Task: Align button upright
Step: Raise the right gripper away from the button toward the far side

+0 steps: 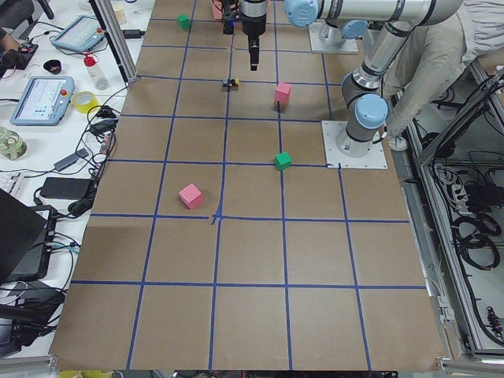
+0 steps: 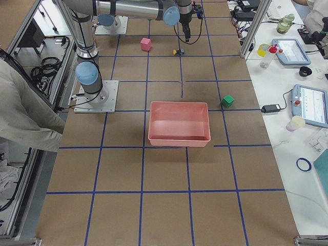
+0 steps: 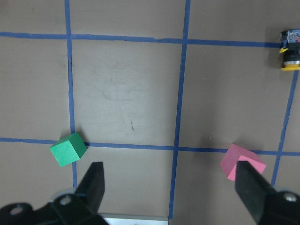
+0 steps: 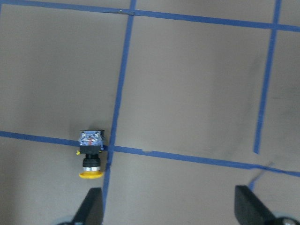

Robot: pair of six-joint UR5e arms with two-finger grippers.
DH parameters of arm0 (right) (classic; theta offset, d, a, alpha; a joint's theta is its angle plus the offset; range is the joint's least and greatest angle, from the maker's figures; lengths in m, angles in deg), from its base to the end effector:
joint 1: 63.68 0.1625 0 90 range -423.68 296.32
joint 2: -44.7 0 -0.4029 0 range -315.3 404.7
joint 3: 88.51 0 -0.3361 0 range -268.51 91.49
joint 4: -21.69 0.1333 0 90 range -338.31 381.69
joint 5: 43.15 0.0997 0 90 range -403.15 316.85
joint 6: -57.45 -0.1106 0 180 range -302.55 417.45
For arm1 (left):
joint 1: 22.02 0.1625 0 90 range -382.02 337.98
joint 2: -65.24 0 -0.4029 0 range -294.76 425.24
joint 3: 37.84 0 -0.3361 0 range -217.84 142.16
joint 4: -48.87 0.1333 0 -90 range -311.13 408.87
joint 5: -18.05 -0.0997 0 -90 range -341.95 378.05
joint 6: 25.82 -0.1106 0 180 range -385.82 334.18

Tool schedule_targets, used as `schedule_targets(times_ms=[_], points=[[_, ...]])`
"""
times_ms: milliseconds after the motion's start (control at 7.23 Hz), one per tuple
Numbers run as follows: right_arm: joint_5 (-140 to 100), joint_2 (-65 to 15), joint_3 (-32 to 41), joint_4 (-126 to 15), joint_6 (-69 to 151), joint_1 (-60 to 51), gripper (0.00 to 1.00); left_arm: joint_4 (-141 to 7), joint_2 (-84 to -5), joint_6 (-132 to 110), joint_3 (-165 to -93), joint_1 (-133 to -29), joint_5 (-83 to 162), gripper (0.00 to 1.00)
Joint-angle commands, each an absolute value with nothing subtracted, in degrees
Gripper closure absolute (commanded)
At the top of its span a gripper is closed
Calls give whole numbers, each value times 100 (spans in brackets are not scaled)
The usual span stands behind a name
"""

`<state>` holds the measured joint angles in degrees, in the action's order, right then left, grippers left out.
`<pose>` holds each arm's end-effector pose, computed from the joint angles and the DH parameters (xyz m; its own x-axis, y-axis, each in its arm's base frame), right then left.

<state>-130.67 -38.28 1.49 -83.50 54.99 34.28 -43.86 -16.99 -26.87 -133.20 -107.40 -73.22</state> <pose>0.2056 -0.4733 0.4261 -0.9936 -0.1022 -0.0489 -0.0945 0.9856 -0.1401 -0.0998 -0.3897 0.4647 -0.9978 -0.0621 -0.0221 -0.0623 0.9980 0.0060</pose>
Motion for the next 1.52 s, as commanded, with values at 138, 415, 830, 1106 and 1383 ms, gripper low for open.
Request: schedule_targets(times_ms=[138,415,830,1106,1383], points=[[-13113,-4460,-484,-6788,5736,2729,0,-4386,-1703,-2687,-13321,-10745,-7318,0],[-13017,-4442,-484,-6848,5736,2720,0,-4386,-1720,-2687,-13321,-10745,-7318,0],[-13122,-4424,-467,-7044,5973,2579,0,-4351,-1720,-2687,-13312,-10736,-7318,0],[-13113,-4425,-467,-7025,5982,2561,0,-4385,-1712,-3090,-13321,-10727,-7266,0],[-13105,-4425,-458,-7016,6034,2561,0,-4220,-1790,-3127,-13321,-10701,-7275,0]])
